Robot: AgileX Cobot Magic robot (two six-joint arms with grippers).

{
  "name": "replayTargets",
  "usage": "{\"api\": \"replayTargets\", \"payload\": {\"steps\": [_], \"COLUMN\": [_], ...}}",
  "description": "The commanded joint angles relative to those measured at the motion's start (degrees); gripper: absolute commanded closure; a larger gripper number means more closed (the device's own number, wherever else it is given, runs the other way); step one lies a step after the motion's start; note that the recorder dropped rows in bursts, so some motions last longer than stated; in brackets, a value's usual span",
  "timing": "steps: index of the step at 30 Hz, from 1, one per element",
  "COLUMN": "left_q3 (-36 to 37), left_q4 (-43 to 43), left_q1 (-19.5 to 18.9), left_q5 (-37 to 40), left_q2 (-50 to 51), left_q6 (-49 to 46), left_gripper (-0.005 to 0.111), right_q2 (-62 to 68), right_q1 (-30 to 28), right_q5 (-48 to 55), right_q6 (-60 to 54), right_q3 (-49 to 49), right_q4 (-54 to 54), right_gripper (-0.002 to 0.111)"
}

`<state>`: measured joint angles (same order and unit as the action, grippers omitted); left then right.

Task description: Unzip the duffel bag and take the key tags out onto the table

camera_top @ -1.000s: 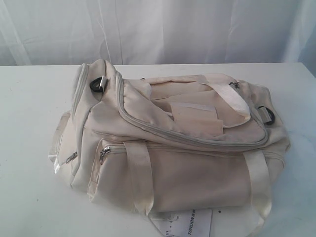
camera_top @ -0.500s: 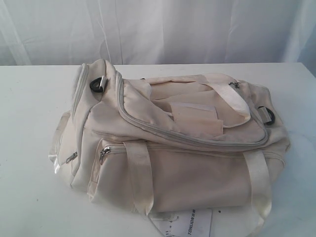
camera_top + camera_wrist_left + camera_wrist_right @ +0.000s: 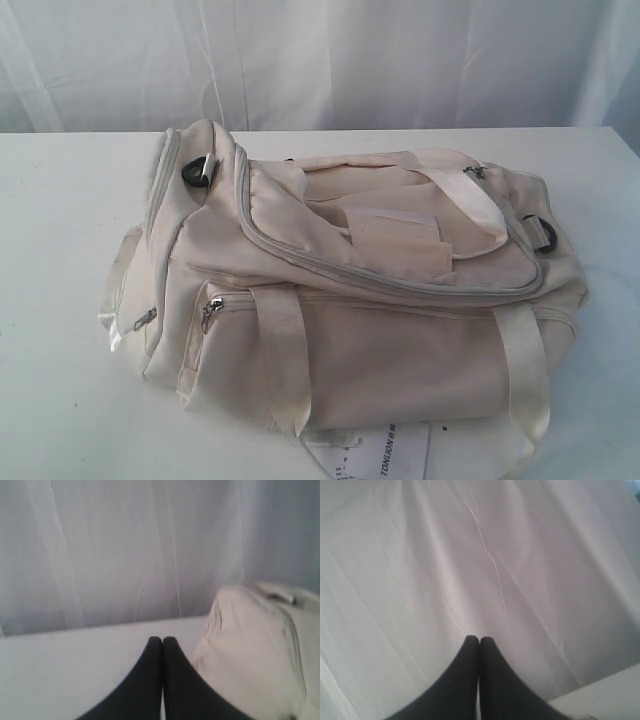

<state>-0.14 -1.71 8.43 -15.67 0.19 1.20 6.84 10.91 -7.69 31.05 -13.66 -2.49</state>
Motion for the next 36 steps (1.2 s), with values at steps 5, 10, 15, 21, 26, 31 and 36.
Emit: {"api": "replayTargets", "payload": {"steps": [5, 10, 15, 21, 26, 31, 36], "left_q3": [0.1, 0.1, 0.1, -6.0, -17.7, -31.4, -43.9], "left_q4": [-0.5, -0.5, -3.9, -26.6, -35.2, -28.0, -28.1], "left_q1": [0.2, 0.2, 0.2, 0.2, 0.2, 0.4, 0.4], "left_q5": [-15.6, -16.9, -20.7, -16.0, 9.4, 37.8, 51.0], "left_q2": [-0.2, -0.2, -0.2, 5.1, 15.5, 31.3, 51.5], "left_q6": [0.2, 0.2, -0.3, -13.2, -32.4, -37.2, -34.4], "left_gripper": [0.107, 0.107, 0.107, 0.107, 0.107, 0.107, 0.107], "right_q2": [13.5, 12.0, 14.0, 29.3, 49.0, 65.1, 74.6], "right_q1": [0.0, 0.0, 0.0, 0.0, 0.0, 0.0, -0.1], "right_q5": [15.1, 20.1, 22.7, 31.7, 48.4, 60.8, 57.3], "right_q6": [-3.6, -3.6, -9.6, -17.2, -34.7, -48.9, -44.9], "right_q3": [-13.3, -14.2, -15.0, -25.2, -38.2, -48.4, -50.9], "right_q4": [-0.1, -0.3, -0.3, -0.5, -13.2, -24.6, -13.2], "right_gripper": [0.108, 0.108, 0.108, 0.108, 0.108, 0.108, 0.108]}}
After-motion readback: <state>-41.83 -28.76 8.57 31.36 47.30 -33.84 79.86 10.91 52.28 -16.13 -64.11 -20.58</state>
